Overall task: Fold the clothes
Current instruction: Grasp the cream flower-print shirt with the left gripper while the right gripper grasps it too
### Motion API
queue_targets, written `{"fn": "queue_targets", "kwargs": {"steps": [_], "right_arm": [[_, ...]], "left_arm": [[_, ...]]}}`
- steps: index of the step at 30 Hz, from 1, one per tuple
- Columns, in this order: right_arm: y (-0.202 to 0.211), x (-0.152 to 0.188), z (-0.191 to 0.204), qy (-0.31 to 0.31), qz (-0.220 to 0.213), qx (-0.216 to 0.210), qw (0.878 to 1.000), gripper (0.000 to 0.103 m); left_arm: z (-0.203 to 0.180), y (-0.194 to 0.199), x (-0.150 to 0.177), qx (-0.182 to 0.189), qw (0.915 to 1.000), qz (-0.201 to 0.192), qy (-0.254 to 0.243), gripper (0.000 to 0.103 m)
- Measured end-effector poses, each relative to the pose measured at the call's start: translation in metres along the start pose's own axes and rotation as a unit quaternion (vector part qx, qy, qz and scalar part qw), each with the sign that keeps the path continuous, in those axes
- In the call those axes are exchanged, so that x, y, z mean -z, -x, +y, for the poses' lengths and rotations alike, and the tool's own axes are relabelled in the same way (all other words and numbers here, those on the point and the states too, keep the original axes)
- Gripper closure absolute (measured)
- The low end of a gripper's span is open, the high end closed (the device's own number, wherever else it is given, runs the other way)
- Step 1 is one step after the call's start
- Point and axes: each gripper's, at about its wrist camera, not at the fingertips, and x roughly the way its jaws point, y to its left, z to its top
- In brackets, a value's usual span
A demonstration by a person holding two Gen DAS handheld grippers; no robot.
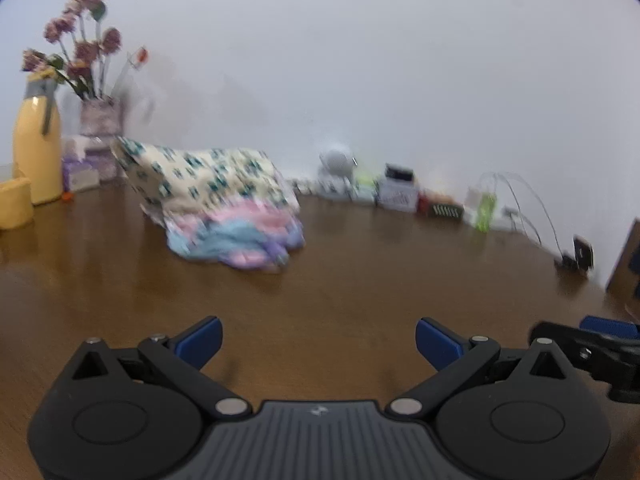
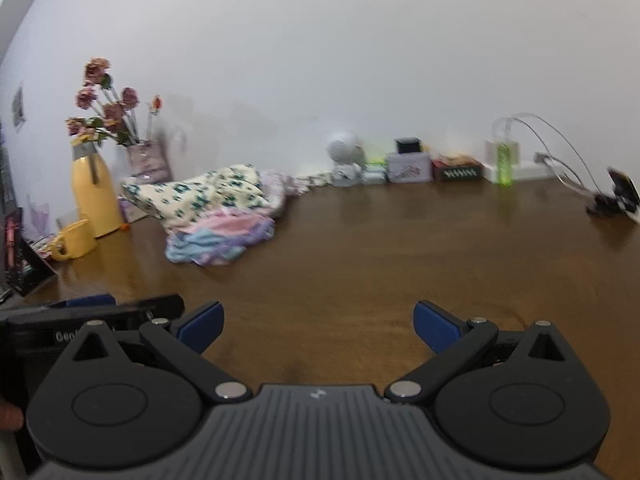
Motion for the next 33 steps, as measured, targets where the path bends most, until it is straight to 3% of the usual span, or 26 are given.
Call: {"fn": "queue_targets", "kwargs": {"steps": [5, 10, 18, 25, 30, 33], "right_arm": [[-0.018, -0.043, 0.018, 0.031, 0.006, -0.036, 0.999, 0.0], [-0.067, -0.087, 0.044, 0.062, 0.027, -0.063, 0.996, 0.0], [-0.171, -0.134, 0.084, 0.121, 0.066, -0.043, 0.99, 0.0], [-0.268, -0.161, 0.113, 0.134, 0.111, -0.045, 0.984, 0.0], [-0.314, -0.181, 0.116, 0.104, 0.124, -0.046, 0.986, 0.0], [-0.34, -0.196, 0.105, 0.042, 0.131, -0.056, 0.989, 0.0]], "left_arm": [[0.029, -0.002, -0.034, -0.046, 0.9986, -0.024, -0.006, 0.0], [0.068, -0.017, -0.072, -0.085, 0.9956, -0.038, 0.008, 0.0], [0.124, -0.069, -0.112, -0.134, 0.9902, -0.013, 0.036, 0.0], [0.167, -0.114, -0.124, -0.162, 0.9865, 0.018, 0.017, 0.0], [0.193, -0.149, -0.127, -0.161, 0.986, 0.042, 0.005, 0.0], [0.203, -0.168, -0.13, -0.152, 0.9869, 0.053, 0.007, 0.0]]}}
